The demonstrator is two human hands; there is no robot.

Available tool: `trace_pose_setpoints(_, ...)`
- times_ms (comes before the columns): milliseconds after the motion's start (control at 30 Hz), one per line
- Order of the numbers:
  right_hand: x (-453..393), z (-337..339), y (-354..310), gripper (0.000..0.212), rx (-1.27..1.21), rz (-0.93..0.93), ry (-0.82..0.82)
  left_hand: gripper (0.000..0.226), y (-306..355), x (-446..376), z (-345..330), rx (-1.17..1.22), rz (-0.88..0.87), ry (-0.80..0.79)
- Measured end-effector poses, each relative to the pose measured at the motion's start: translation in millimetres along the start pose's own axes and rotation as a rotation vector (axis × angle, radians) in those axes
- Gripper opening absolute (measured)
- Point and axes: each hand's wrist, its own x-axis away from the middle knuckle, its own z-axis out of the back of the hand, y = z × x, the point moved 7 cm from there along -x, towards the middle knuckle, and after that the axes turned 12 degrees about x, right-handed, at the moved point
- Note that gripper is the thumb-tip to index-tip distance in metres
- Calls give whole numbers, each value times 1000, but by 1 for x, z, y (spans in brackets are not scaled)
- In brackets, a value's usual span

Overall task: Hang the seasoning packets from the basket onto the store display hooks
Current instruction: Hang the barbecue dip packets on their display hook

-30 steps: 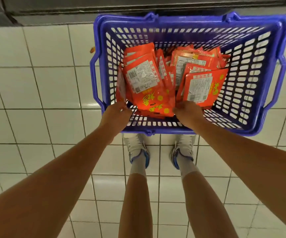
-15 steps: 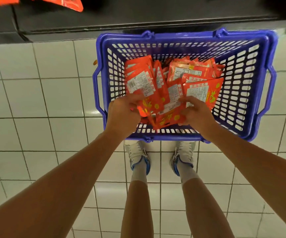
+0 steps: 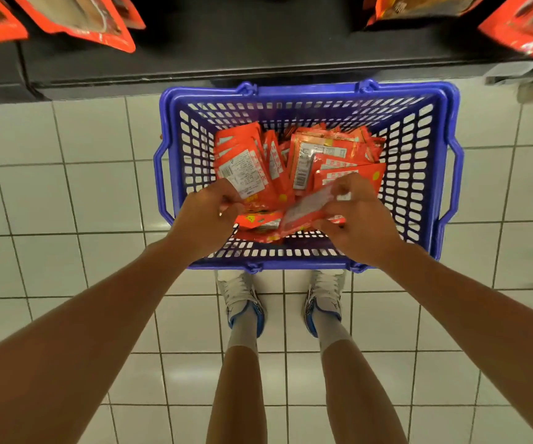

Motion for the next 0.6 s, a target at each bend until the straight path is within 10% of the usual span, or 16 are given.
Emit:
trace_pose_setpoints(267, 8, 61, -11, 16, -886, -306, -166, 7, 54, 30, 20, 687, 337, -99)
trace_pose_setpoints(600, 27, 191, -81, 18, -1249, -483, 97, 21, 173, 82, 110, 1091, 219, -37)
